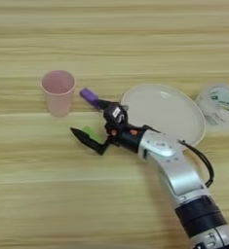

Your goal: Move the objects on the table

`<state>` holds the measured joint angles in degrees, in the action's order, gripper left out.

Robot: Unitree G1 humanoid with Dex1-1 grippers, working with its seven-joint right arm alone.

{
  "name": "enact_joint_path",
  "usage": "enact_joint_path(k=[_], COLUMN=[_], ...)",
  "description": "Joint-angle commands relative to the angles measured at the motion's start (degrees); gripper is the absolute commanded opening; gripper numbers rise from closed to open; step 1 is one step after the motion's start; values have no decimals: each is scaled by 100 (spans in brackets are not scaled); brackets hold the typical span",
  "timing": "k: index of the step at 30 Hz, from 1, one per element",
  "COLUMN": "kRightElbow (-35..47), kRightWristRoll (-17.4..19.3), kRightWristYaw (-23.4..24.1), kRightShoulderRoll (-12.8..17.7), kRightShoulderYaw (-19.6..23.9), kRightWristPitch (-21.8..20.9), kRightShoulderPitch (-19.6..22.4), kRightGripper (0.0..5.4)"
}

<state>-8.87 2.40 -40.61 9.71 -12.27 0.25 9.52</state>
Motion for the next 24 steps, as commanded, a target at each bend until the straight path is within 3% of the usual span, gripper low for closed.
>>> enact_joint_path(k=[1,24], kRightElbow=[-53,-1220], kRightWristRoll=[62,59], kRightWristYaw=[124,389], kRightShoulderRoll=[-92,-601], kRightShoulderYaw=[30,128], kRightWristPitch=[-298,-757], kRightShoulderPitch=[394,1495], kRightGripper=[536,536])
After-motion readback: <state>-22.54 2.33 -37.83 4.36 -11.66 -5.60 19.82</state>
